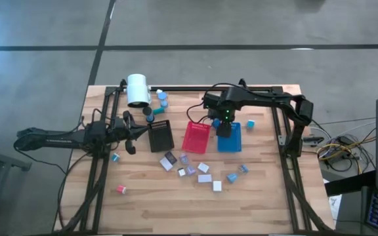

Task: Pick & Place Office items
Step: Put the pink hourglass into the blue bin, then put the left white digital clock into the red bin

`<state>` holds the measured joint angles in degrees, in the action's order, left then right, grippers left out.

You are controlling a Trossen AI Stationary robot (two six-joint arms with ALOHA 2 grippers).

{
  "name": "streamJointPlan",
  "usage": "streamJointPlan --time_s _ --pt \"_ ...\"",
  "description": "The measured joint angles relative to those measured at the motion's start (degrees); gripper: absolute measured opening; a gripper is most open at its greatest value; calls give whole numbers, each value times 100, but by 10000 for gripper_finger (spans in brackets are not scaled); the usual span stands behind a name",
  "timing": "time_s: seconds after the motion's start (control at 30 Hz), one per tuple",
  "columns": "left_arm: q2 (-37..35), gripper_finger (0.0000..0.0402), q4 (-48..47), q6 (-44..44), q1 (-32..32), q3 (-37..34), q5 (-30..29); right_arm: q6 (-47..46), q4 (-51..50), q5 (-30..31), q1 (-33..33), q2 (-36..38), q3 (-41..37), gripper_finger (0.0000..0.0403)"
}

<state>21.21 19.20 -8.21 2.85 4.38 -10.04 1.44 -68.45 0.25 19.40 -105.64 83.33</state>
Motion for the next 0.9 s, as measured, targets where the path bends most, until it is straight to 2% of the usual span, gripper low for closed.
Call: streamJointPlan --time_s 0.4,0.7,0.9 --pt "0 5 0 1 0 0 -2 -259 136 8 -31 -66 -41 196" --pt "0 5 0 -20 2 0 -4 -333 169 -24 -109 -99 -109 272" --pt "0 5 0 -33 2 0 -5 -296 85 -20 -117 -55 -126 303"
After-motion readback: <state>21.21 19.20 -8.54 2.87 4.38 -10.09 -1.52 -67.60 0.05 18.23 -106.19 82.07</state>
